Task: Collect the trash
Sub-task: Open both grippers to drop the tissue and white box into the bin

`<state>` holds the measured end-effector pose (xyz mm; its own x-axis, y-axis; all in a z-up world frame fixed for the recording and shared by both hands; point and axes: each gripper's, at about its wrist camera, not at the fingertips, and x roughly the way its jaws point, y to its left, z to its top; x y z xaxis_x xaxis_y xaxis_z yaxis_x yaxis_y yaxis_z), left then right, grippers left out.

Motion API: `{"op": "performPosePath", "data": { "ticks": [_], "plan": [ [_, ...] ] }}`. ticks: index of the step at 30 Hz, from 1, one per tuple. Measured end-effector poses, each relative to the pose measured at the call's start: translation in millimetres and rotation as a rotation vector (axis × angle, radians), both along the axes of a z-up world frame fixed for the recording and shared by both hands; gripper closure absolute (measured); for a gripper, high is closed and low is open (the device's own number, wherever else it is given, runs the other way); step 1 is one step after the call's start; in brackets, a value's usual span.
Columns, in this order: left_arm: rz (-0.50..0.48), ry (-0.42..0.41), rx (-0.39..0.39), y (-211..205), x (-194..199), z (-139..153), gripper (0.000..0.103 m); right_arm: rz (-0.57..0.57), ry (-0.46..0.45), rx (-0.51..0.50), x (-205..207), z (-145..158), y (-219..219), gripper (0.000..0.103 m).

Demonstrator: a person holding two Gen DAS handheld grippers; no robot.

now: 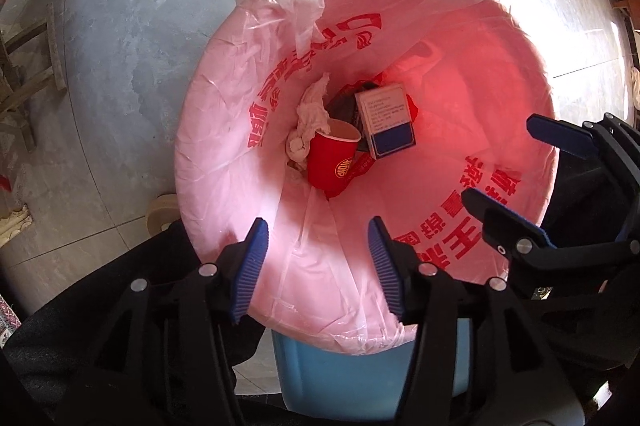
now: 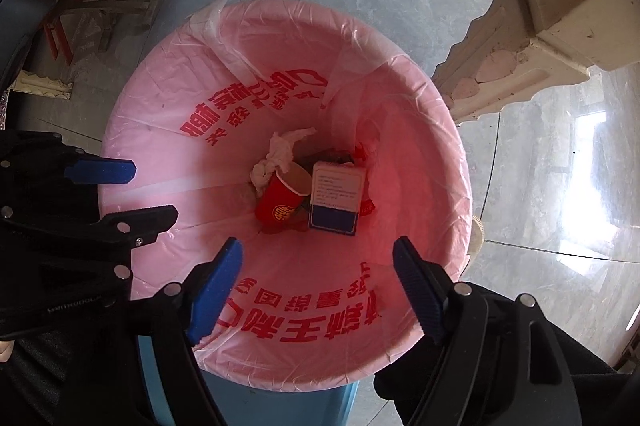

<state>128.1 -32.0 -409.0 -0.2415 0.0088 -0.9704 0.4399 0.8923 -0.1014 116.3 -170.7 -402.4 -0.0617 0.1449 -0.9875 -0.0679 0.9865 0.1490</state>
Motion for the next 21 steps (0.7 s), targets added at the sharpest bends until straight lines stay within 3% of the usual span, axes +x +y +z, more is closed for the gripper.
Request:
{"op": "performPosePath", "data": {
  "ticks": [11,17,21],
  "plan": [
    [-0.008,-0.035,0.015,-2.2,-3.3,5.4,0.052,0.007,-0.023,-0.011,-1.4,10.0,1.9,0.027],
    [-0.017,-0.078,0.023,2.1,-9.1,22.8,0.052,0.015,-0.055,-0.014,-7.6,24.0,6.3,0.027],
    [0.002,-0.107,0.006,8.6,-17.5,48.8,0.051,0.019,-0.099,0.000,-16.1,50.0,7.5,0.027]
  ]
}}
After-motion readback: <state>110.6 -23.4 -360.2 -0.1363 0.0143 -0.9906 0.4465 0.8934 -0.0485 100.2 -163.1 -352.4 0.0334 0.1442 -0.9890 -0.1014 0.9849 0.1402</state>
